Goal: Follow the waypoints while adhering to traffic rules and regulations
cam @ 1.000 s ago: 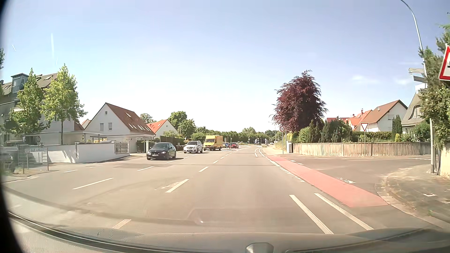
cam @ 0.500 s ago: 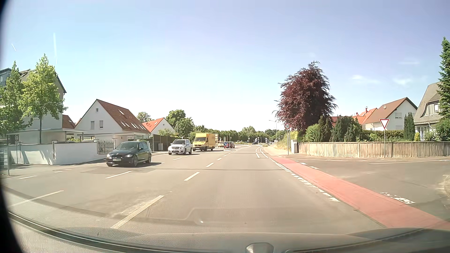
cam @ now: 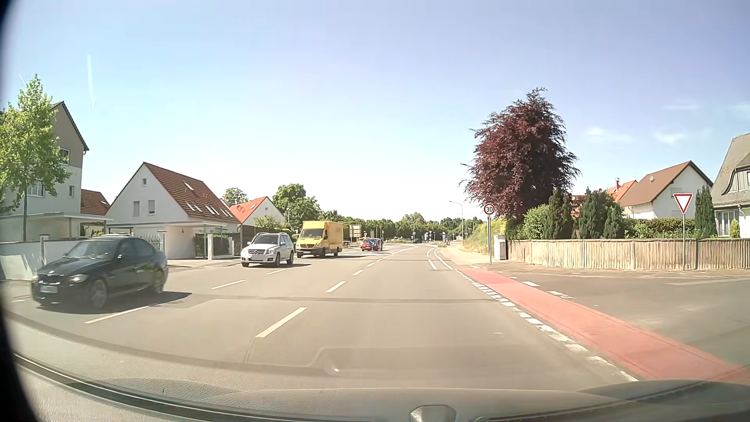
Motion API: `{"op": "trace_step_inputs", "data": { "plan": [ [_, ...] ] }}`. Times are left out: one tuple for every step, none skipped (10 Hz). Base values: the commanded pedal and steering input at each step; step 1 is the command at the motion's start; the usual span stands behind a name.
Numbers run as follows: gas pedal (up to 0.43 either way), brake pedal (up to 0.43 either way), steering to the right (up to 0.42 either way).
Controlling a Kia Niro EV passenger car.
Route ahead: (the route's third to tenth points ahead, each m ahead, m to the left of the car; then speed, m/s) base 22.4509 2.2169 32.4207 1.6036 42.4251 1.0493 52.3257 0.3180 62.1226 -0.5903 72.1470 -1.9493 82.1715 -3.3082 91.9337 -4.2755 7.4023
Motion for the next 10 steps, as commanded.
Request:
{"op": "trace_step_inputs", "data": {
  "plan": [
    [0.059, 0.03, 0.005],
    [0.059, 0.03, 0.005],
    [0.059, 0.03, 0.005],
    [0.059, 0.03, 0.005],
    [0.059, 0.03, 0.005],
    [0.067, 0.03, 0.005],
    [0.067, 0.03, 0.005],
    [0.067, 0.03, 0.005],
    [0.067, 0.03, 0.005],
    [0.067, 0.03, 0.005]
  ]
}}
